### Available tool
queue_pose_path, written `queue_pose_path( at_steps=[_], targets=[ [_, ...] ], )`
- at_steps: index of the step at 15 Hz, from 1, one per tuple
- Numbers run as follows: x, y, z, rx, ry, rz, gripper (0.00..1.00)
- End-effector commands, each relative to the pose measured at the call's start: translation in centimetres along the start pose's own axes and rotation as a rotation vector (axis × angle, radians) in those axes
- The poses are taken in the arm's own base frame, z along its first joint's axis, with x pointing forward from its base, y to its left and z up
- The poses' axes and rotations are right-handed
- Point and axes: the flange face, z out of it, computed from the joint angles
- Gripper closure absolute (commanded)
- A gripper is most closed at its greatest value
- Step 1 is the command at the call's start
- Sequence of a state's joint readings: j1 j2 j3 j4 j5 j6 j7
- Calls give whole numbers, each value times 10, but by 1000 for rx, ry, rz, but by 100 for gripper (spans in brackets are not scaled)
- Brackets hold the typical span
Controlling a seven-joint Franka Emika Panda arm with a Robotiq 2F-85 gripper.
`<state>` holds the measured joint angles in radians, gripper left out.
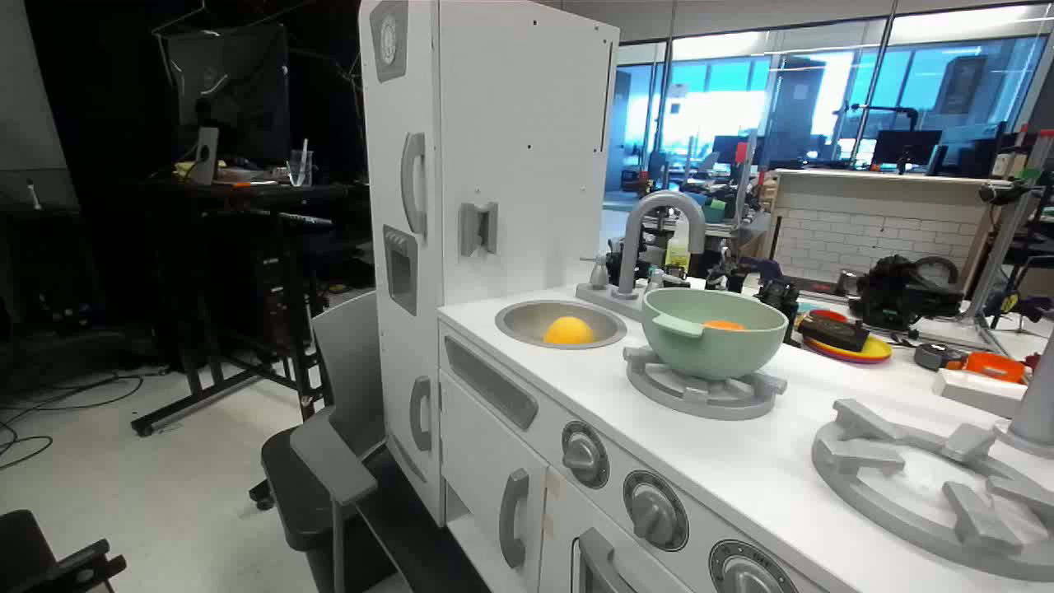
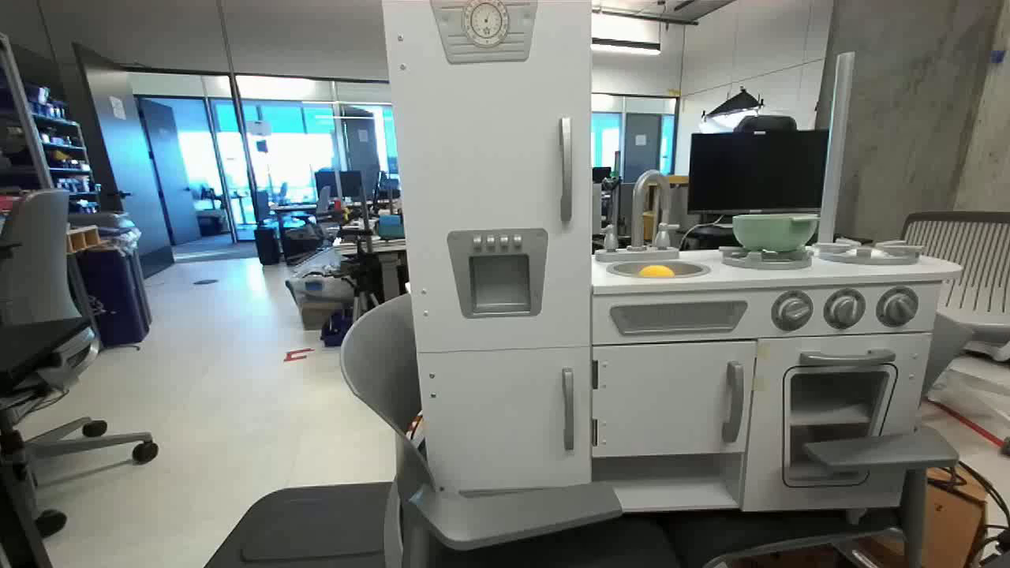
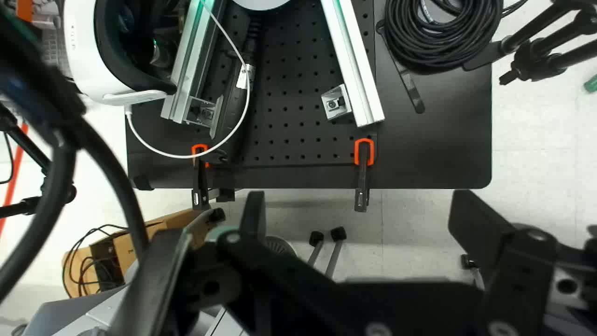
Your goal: Open the upper cupboard then move the objects from the sink and the green plate then put them on the second shelf of the cupboard
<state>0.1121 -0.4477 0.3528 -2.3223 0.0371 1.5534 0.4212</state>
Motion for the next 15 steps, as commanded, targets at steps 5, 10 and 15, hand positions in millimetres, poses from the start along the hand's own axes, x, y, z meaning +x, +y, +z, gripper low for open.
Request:
queue_pose_path(
  at_steps=[5, 10, 15],
  targets=[
    [0, 0, -1, 0, -1, 0, 0],
    [22, -4, -9, 53, 117, 44, 0],
    [62, -18, -37, 146, 345, 87, 0]
  ],
)
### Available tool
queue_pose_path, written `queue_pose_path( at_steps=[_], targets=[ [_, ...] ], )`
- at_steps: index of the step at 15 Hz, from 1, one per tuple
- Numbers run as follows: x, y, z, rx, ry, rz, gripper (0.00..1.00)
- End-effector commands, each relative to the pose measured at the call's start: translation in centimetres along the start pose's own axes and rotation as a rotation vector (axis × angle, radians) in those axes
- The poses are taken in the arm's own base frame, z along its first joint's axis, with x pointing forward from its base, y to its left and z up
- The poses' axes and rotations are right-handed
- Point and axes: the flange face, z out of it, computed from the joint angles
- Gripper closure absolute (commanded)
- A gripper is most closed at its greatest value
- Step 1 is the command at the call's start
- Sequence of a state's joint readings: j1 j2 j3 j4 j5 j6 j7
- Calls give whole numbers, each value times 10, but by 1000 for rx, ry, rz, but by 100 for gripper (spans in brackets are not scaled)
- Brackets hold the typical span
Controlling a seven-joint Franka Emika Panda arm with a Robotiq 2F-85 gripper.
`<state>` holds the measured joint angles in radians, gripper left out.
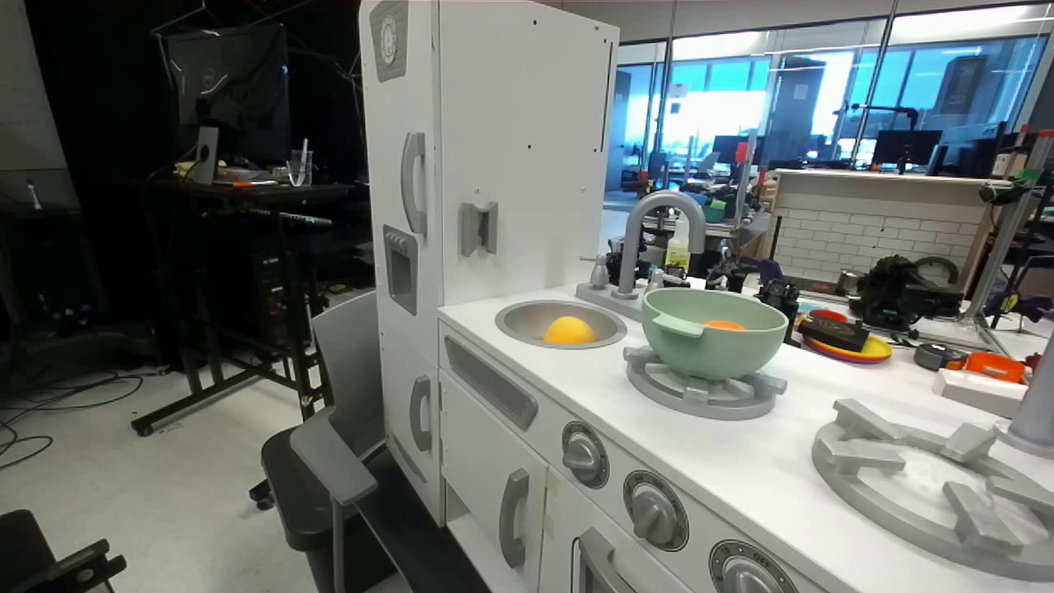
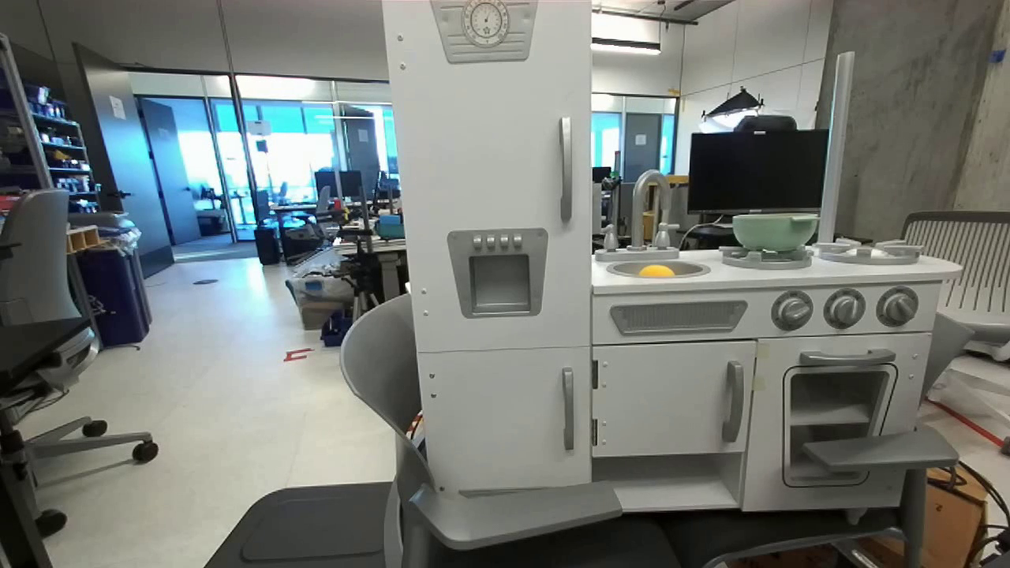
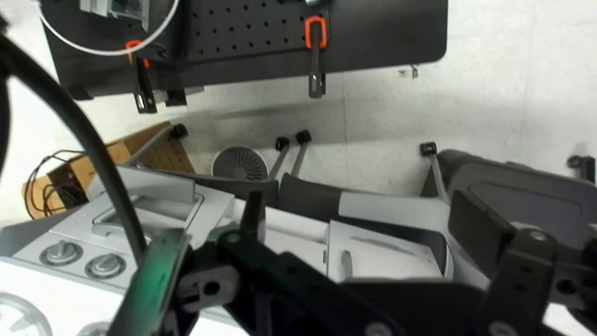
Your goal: Open the upper cupboard then move the objects from the sink and the green plate then put them on the second shelf of the cupboard
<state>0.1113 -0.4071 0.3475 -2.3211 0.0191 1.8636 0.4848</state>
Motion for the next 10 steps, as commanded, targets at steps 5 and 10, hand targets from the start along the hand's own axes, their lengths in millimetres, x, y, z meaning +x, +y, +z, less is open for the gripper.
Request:
queue_pose_path(
  at_steps=[5, 10],
  targets=[
    [110, -4, -12, 23, 294, 79, 0],
    [195, -7, 11, 5, 375, 103, 0]
  ],
)
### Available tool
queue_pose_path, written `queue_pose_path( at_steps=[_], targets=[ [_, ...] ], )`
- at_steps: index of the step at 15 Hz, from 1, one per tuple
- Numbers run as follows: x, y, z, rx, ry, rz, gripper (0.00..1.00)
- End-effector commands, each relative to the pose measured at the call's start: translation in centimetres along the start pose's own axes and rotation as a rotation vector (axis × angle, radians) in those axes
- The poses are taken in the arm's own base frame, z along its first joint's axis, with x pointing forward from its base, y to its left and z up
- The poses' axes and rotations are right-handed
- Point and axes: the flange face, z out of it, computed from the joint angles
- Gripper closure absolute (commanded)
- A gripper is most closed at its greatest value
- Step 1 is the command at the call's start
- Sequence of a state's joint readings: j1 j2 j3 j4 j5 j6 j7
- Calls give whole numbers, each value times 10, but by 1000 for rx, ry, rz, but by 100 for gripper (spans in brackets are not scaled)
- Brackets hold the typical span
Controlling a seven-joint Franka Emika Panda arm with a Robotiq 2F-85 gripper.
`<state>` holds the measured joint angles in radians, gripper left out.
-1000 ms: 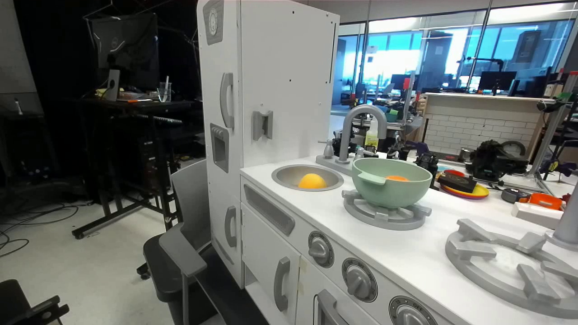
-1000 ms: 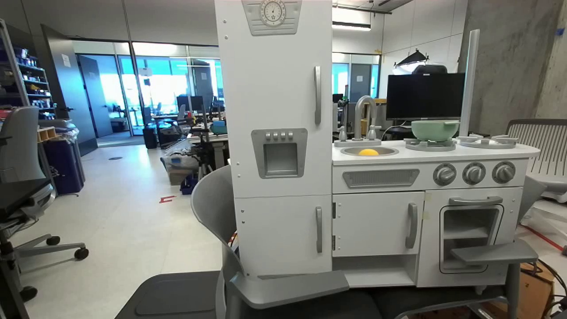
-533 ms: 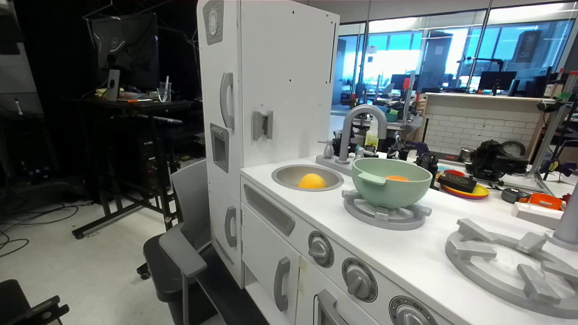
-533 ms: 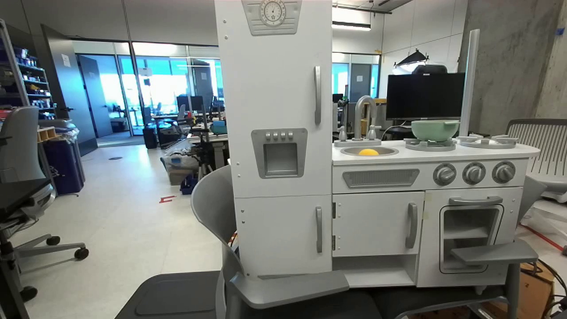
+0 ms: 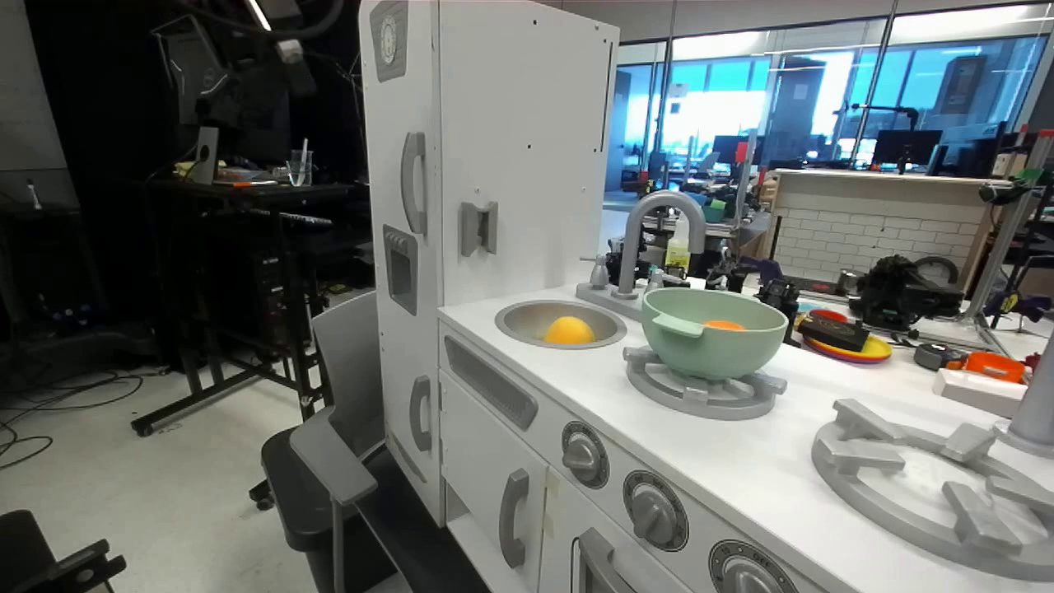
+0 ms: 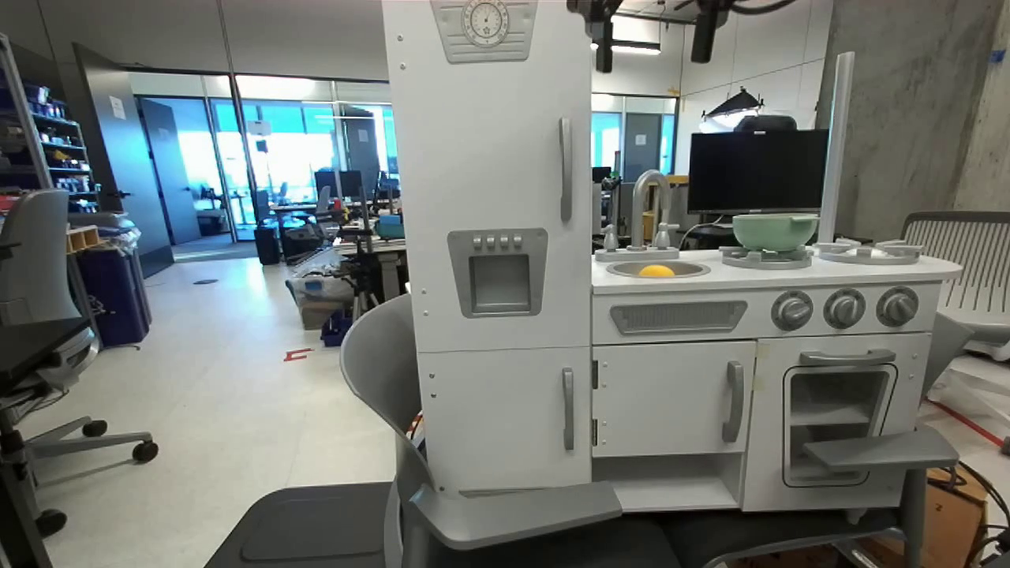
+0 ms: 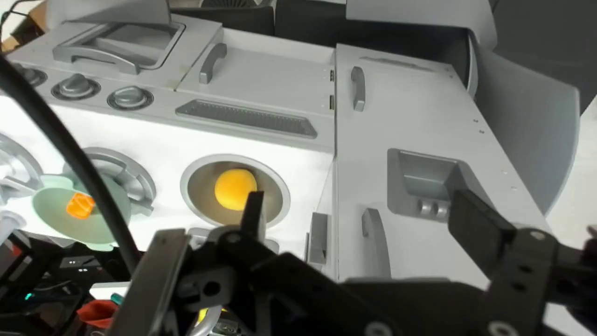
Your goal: Open the upper cupboard then move the objects from the sink and the green plate then put them on the second shelf of the cupboard
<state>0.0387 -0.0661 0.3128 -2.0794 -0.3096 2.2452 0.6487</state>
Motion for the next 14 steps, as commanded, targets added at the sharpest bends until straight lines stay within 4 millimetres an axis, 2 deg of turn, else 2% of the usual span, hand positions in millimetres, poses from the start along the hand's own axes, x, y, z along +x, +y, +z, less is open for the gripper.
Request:
queue_pose_path(
  at_steps=[1, 3, 7, 14],
  targets=[
    [54, -17, 34, -4, 44, 15, 0],
    [71, -23, 51, 2, 54, 17, 0],
    [92, -39, 69, 12, 60, 20, 0],
    [106, -50, 85, 6, 68, 28, 0]
  ],
)
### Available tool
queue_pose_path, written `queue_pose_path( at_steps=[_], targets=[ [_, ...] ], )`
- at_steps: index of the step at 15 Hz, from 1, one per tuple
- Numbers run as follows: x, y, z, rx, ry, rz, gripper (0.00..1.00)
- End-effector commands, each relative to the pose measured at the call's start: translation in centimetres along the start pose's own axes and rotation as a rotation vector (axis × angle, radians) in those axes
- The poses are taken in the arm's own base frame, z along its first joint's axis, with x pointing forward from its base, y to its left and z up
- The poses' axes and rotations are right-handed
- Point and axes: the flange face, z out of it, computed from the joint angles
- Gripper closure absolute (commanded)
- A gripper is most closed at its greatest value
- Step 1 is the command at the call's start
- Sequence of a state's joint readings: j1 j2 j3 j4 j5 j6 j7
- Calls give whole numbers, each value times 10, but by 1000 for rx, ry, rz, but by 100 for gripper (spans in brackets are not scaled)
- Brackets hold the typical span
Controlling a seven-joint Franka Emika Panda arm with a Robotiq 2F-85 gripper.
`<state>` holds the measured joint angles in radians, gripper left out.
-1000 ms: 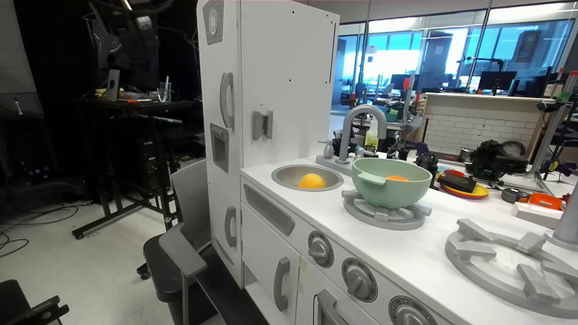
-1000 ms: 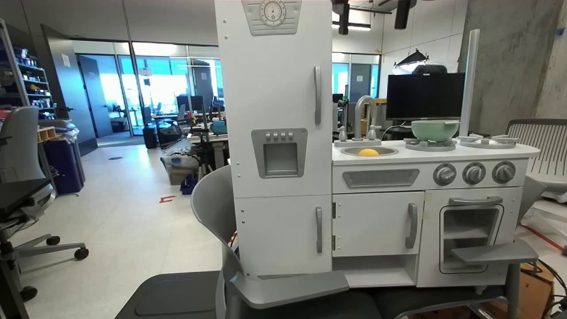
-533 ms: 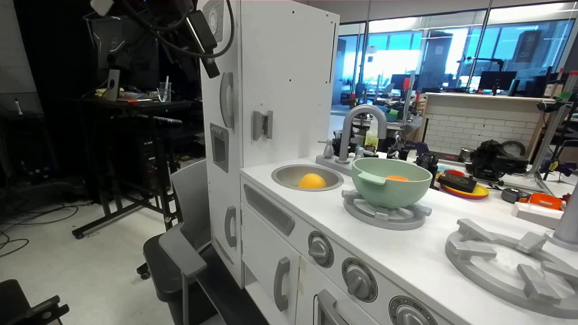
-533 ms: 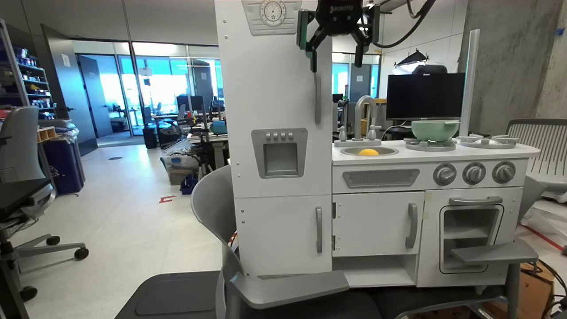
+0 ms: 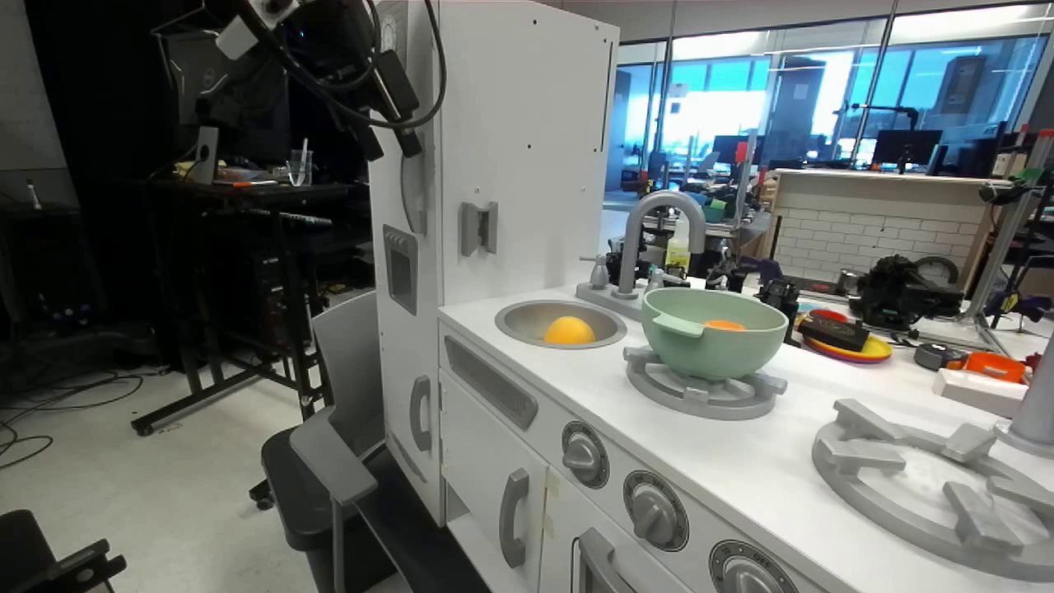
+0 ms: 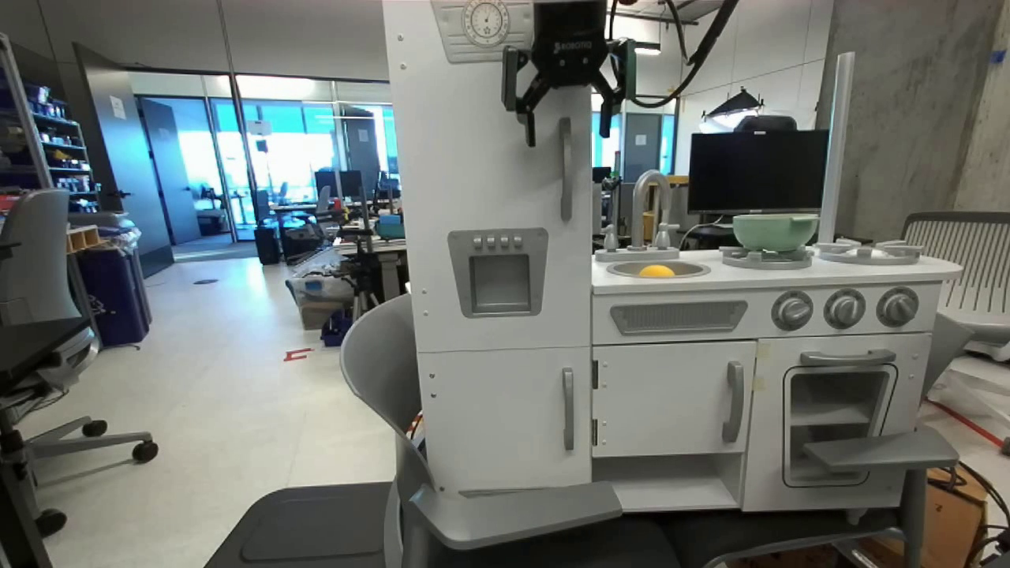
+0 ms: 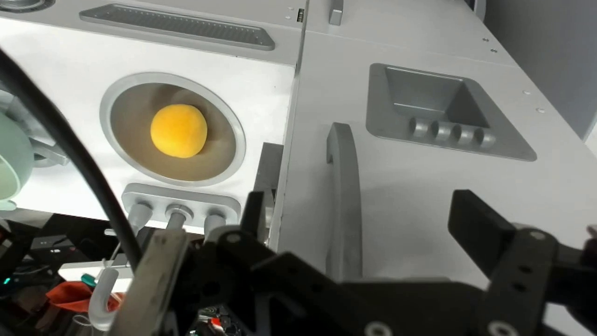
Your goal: Open the upper cupboard then move the objects from the sink and the green plate then put them on the second shelf of the cupboard
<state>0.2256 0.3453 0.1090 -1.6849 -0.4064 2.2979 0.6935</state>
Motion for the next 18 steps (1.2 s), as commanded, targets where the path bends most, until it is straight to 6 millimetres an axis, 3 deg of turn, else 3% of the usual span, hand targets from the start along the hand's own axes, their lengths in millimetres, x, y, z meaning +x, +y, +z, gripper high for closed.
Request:
queue_pose_path(
  at_steps=[1, 8, 9, 10, 18],
  targets=[
    [10, -5, 4, -7, 21, 14, 0],
    [7, -6, 12, -15, 14, 16, 0],
    [5, -7, 13, -17, 15, 15, 6],
    [5, -9, 11, -19, 15, 13, 26],
    [0, -6, 17, -24, 39, 44, 87]
  ],
)
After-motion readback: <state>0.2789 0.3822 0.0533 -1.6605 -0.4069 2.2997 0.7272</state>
